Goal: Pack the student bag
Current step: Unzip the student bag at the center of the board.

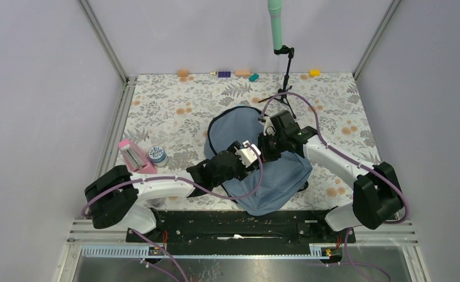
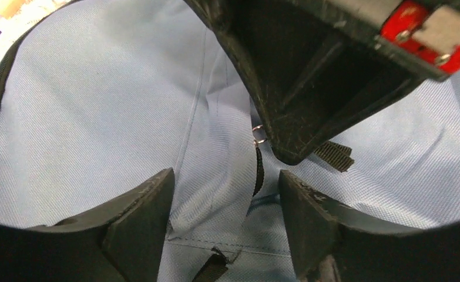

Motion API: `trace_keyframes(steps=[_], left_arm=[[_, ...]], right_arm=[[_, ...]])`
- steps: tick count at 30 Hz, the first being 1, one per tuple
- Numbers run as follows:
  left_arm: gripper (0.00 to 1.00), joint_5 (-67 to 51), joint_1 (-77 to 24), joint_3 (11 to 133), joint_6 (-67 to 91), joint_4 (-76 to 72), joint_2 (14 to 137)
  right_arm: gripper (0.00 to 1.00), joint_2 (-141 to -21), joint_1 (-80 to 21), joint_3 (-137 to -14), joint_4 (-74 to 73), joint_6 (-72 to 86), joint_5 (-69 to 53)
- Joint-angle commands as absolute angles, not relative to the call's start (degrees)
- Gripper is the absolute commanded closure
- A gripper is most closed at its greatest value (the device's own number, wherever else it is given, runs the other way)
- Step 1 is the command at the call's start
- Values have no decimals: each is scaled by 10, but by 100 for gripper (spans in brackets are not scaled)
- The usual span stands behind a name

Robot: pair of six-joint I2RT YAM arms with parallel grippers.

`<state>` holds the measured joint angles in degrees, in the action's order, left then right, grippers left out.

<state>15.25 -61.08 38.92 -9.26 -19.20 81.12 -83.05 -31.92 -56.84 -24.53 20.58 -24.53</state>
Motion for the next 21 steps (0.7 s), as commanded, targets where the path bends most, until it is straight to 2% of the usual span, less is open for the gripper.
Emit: trace_keyframes(steps=[1,4,7,9,17,21], left_arm=[[39,142,-613,401,-79,-186,825],[57,155,-612,399,-73,-174,829],[85,171,-612,387,-67,-175,818],[98,179,-612,377,-64,-174,802],[100,190,-613,343,-55,-162,737],[100,200,-612,326,-51,-153,714]], right_arm=[[100,-797,-321,-586,-267,197,-241],[100,-789,-320,-599,-276,195,-237],[100,-779,-321,-611,-291,192,-218],[100,-772,-321,-615,-302,191,-192],[100,-789,-321,-648,-364,180,-18],[100,-813,-320,-673,-379,174,29]])
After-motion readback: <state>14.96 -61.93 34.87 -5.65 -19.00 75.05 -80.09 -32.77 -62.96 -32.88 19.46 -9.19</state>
